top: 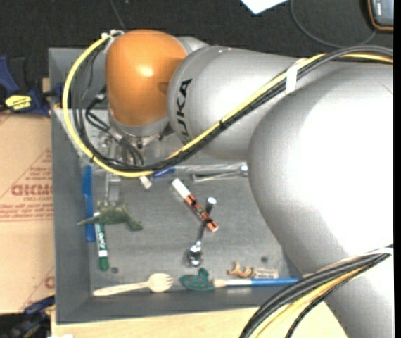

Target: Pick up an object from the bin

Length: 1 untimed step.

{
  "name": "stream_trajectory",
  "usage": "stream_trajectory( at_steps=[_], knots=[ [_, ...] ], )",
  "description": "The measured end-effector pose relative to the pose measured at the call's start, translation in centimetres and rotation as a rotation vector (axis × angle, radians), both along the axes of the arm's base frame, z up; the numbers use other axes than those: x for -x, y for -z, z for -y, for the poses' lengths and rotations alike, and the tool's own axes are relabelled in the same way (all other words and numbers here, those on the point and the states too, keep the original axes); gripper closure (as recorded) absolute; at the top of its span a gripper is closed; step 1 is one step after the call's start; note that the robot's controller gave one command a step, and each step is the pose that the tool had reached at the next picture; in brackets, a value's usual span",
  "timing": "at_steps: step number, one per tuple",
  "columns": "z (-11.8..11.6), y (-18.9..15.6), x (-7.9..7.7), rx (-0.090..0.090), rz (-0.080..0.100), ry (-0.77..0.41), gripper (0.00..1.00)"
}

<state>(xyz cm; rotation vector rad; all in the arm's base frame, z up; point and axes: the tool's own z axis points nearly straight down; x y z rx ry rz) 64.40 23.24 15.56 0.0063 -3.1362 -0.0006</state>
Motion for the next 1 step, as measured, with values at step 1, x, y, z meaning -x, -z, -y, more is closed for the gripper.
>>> stream_trajectory(
  at_steps=[1],
  knots=[
    [0.08, -0.55, -0.23, -0.002, 0.008, 0.005, 0.0]
  ],
)
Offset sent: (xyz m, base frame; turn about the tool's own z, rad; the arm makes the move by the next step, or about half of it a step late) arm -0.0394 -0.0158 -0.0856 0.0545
